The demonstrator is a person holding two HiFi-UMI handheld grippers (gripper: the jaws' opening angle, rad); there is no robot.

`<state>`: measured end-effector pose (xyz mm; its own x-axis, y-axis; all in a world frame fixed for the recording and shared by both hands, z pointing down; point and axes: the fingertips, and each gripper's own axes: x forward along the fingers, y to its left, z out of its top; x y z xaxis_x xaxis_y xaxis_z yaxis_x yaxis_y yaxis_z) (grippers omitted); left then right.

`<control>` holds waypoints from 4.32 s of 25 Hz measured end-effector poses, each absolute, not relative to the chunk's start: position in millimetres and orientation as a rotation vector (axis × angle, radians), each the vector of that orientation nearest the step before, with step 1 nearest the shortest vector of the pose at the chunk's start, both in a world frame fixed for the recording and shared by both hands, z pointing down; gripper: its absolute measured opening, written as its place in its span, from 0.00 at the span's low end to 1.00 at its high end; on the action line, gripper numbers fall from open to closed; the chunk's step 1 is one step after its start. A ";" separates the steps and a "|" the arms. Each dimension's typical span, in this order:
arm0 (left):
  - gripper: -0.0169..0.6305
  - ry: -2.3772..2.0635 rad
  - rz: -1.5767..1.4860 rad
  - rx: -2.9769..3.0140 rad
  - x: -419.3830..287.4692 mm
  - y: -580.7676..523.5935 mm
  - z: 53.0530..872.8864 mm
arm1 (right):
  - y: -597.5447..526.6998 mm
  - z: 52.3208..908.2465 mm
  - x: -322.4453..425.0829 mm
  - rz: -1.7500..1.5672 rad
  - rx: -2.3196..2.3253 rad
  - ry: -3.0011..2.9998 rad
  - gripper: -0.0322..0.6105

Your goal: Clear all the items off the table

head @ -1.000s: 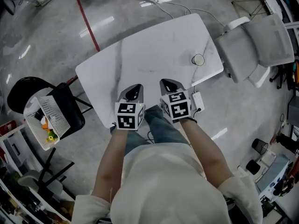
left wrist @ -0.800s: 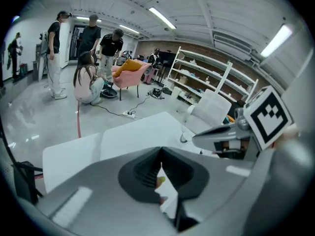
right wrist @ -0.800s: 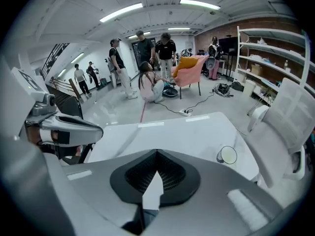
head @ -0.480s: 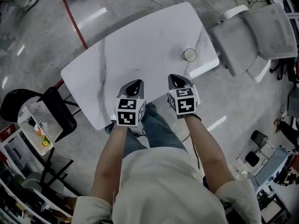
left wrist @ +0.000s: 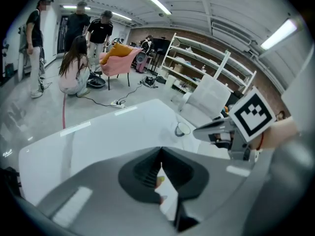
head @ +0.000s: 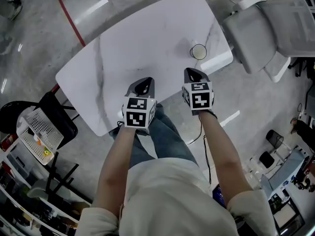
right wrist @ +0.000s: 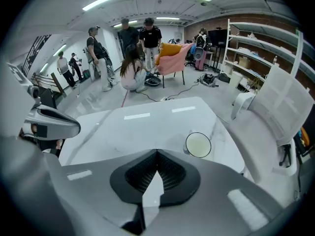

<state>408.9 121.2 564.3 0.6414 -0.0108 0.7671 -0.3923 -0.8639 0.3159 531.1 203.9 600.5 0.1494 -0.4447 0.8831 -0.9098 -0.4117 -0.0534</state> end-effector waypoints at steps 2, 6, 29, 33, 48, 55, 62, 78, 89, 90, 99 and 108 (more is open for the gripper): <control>0.04 -0.302 1.132 2.401 412.5 123.2 570.6 | 207.1 611.0 542.7 1.205 1.914 -1.268 0.05; 0.04 -0.282 1.157 2.394 419.4 124.1 581.9 | 210.2 633.1 567.3 1.203 1.877 -1.232 0.05; 0.04 -0.233 1.237 2.327 406.6 142.7 623.2 | 198.0 726.3 617.2 1.011 1.528 -1.151 0.23; 0.04 -0.229 1.243 2.321 403.8 144.3 626.7 | 198.2 726.9 617.0 0.988 1.492 -1.152 0.18; 0.04 -0.277 1.212 2.318 384.2 142.9 612.4 | 199.1 719.8 589.7 1.006 1.385 -1.251 0.10; 0.04 -0.302 1.185 2.322 376.3 137.2 606.2 | 189.5 708.5 568.8 1.002 1.415 -1.277 0.10; 0.04 -0.334 1.150 2.325 366.8 131.7 596.6 | 178.1 689.3 536.9 0.970 1.424 -1.346 0.10; 0.04 -0.516 1.050 2.298 290.4 92.0 561.3 | 132.5 637.3 414.0 0.845 1.319 -1.531 0.10; 0.04 -0.678 0.975 2.233 198.2 58.4 540.9 | 84.9 607.4 314.6 0.744 1.190 -1.629 0.10; 0.04 -0.686 0.971 2.229 189.3 55.8 539.7 | 80.8 605.3 304.2 0.738 1.180 -1.636 0.10; 0.04 -0.783 0.926 2.200 115.7 31.5 523.7 | 49.3 588.9 218.9 0.700 1.111 -1.694 0.10; 0.04 -0.904 0.883 2.131 39.3 16.1 521.1 | 27.8 579.6 146.3 0.645 1.026 -1.742 0.10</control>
